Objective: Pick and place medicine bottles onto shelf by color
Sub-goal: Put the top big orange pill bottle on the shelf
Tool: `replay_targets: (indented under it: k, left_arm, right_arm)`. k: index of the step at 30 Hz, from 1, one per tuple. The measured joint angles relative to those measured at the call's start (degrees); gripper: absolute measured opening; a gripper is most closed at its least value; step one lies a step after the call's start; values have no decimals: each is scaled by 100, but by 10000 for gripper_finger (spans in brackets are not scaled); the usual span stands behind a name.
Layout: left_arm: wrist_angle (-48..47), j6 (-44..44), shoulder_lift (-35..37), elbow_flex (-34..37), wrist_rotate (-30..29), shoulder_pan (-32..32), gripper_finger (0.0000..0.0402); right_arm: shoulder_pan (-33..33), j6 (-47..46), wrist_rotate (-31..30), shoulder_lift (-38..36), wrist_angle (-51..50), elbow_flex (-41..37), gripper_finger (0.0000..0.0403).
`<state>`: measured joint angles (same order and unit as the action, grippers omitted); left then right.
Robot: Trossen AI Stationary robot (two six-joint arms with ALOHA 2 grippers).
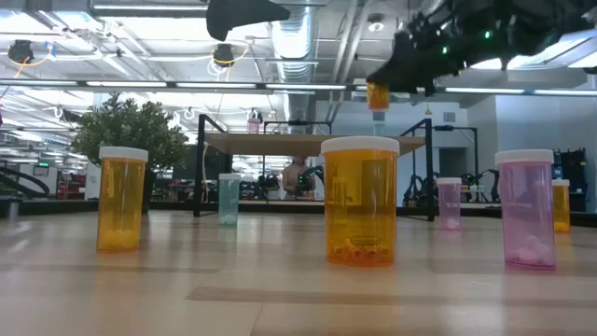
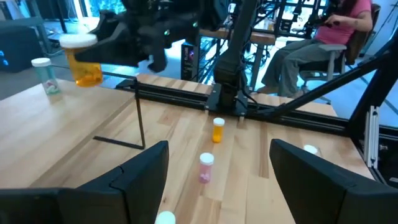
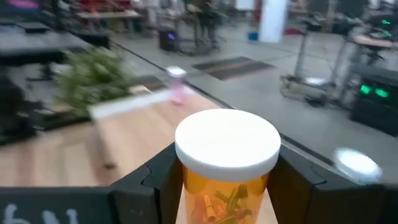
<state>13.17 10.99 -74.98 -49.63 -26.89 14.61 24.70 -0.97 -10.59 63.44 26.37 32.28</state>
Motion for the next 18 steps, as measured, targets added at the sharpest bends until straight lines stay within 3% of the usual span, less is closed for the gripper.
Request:
replay_targets:
  k: [8, 18]
  left_arm:
    - [0, -1, 0, 0, -16, 0, 267]
    - [-67, 2, -2, 0, -40, -2, 267]
  right_arm:
    - [530, -3, -4, 525, 21, -29, 206]
    - [626, -48, -4, 858, 101, -25, 209]
